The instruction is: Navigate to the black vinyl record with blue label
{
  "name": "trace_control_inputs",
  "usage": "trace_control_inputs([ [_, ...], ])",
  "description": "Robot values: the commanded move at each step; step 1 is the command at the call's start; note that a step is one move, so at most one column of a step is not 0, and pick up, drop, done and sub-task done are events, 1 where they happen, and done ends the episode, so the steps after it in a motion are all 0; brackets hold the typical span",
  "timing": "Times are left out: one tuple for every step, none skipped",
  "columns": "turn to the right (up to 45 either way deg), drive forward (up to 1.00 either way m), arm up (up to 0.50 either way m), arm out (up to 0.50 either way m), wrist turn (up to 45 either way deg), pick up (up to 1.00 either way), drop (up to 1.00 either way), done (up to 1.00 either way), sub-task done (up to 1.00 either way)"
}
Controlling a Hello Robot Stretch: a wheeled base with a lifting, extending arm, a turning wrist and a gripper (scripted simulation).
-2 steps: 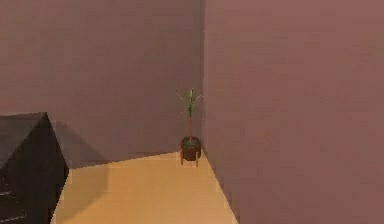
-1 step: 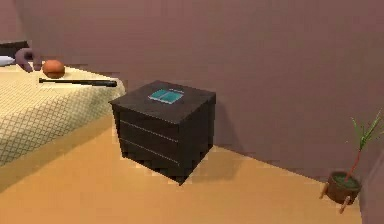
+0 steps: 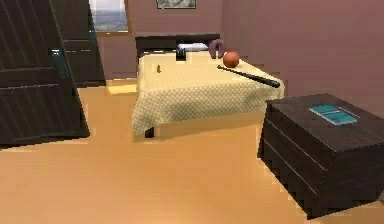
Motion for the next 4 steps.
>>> trace_control_inputs([
  [-12.0, 0.0, 0.0, 0.0, 0.0, 0.0, 0.0, 0.0, 0.0],
  [0.0, 0.05, 0.0, 0.0, 0.0, 0.0, 0.0, 0.0, 0.0],
  [-45.0, 0.0, 0.0, 0.0, 0.0, 0.0, 0.0, 0.0, 0.0],
  [-39.0, 0.0, 0.0, 0.0, 0.0, 0.0, 0.0, 0.0, 0.0],
])
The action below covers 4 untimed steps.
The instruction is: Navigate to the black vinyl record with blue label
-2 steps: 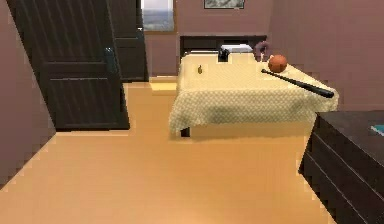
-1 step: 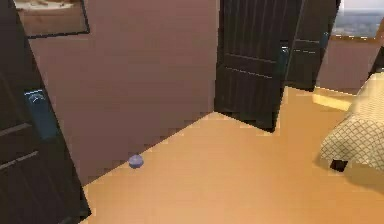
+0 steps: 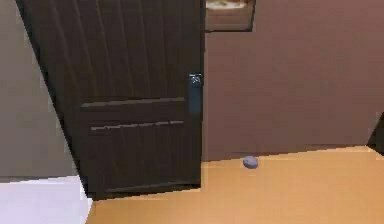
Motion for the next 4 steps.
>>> trace_control_inputs([
  [0.0, 0.75, 0.0, 0.0, 0.0, 0.0, 0.0, 0.0, 0.0],
  [-45.0, 0.0, 0.0, 0.0, 0.0, 0.0, 0.0, 0.0, 0.0],
  [-45.0, 0.0, 0.0, 0.0, 0.0, 0.0, 0.0, 0.0, 0.0],
  [-6.0, 0.0, 0.0, 0.0, 0.0, 0.0, 0.0, 0.0, 0.0],
])
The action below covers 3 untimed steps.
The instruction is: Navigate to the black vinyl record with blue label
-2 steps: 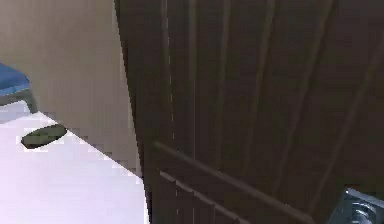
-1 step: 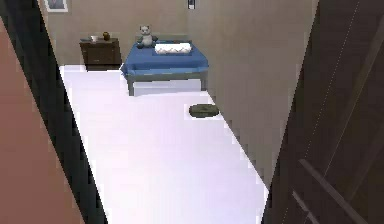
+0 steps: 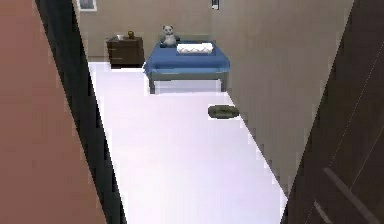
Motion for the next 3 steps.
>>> trace_control_inputs([
  [0.0, 0.45, 0.0, 0.0, 0.0, 0.0, 0.0, 0.0, 0.0],
  [-3.0, 0.0, 0.0, 0.0, 0.0, 0.0, 0.0, 0.0, 0.0],
  [0.0, 0.45, 0.0, 0.0, 0.0, 0.0, 0.0, 0.0, 0.0],
])
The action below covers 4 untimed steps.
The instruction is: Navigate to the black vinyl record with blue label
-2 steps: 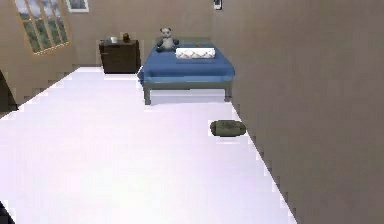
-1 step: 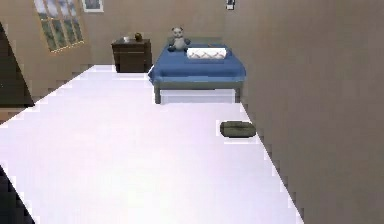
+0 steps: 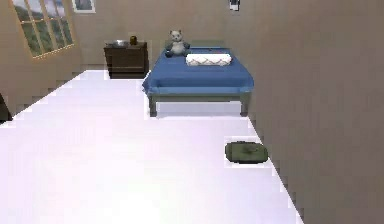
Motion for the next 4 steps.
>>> trace_control_inputs([
  [-21.0, 0.0, 0.0, 0.0, 0.0, 0.0, 0.0, 0.0, 0.0],
  [0.0, 1.0, 0.0, 0.0, 0.0, 0.0, 0.0, 0.0, 0.0],
  [0.0, 1.0, 0.0, 0.0, 0.0, 0.0, 0.0, 0.0, 0.0],
  [-3.0, 0.0, 0.0, 0.0, 0.0, 0.0, 0.0, 0.0, 0.0],
])
